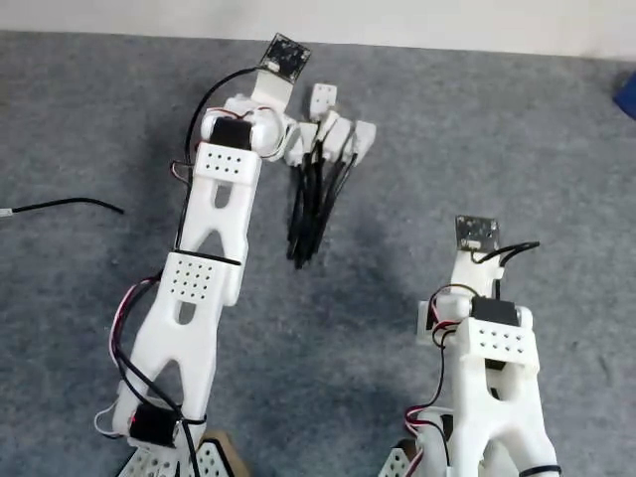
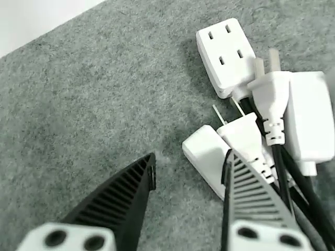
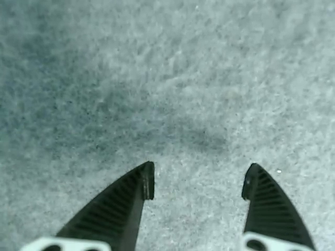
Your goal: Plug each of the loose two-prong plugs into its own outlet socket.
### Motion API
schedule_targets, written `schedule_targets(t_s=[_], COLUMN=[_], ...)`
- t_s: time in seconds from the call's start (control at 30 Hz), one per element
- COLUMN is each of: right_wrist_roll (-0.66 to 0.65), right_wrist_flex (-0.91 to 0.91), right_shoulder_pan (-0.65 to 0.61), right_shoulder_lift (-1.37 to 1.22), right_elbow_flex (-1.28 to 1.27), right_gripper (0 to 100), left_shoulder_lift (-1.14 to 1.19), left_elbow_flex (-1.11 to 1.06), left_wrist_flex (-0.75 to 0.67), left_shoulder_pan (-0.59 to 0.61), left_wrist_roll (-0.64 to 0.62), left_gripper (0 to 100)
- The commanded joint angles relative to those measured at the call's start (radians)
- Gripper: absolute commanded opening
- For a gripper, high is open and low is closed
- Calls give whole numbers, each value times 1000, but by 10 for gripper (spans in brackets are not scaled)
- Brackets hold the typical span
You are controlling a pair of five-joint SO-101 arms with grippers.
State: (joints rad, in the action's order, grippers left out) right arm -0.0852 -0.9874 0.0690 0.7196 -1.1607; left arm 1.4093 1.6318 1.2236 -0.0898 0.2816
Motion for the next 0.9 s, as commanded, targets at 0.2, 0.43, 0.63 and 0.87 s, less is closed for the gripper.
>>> schedule_targets(t_s=[0.2,0.43,0.63,0.87], right_wrist_roll=[-14,-14,-14,-14], right_wrist_flex=[7,7,7,7], right_shoulder_pan=[10,8,8,8], right_shoulder_lift=[-1,-1,-1,-1], right_elbow_flex=[8,8,8,7], right_gripper=[272,272,272,272], left_shoulder_lift=[-24,-102,-65,-81], left_elbow_flex=[30,33,-2,-1], left_wrist_flex=[98,147,158,178], left_shoulder_pan=[-48,-54,-70,88], left_wrist_roll=[-6,-8,-6,-5], left_gripper=[224,224,224,224])
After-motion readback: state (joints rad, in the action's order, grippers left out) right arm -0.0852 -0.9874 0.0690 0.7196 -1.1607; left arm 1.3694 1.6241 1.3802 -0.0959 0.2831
